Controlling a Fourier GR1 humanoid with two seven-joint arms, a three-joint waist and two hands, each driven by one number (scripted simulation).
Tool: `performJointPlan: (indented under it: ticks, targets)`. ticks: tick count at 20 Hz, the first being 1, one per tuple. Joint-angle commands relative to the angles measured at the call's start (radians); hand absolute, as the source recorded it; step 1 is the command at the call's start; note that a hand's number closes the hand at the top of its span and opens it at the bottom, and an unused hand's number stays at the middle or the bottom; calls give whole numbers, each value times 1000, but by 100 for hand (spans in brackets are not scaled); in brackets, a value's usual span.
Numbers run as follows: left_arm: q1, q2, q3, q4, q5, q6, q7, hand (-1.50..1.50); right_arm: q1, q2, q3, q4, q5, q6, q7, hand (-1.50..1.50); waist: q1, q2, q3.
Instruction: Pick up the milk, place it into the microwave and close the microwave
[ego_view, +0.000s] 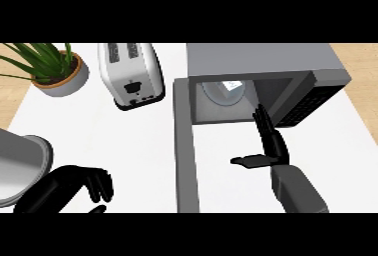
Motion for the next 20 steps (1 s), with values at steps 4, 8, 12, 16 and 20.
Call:
performJointPlan:
  ticks: [4, 8, 12, 16, 20]
  targets:
    - [-73, -1, -95, 111, -197, 52, -89, 150, 239, -27, 27, -174, -15, 34, -44, -150, -18, 0, -2]
    - [-123, 0, -151, 171, -280, 83, -127, 150, 402, -66, 27, -290, -43, 102, -86, -150, -30, 4, -3]
    - [-177, 0, -228, 236, -341, 152, -194, 150, 555, -115, 44, -461, -76, 190, -66, -150, -23, 7, -3]
    - [-174, -1, -390, 310, -455, 300, -316, 150, 667, -129, 59, -649, -135, 252, -11, -150, -4, 11, -2]
    - [-215, -1, -494, 434, -425, 400, -372, 150, 822, -143, 76, -864, -194, 295, 5, -150, -14, 16, -2]
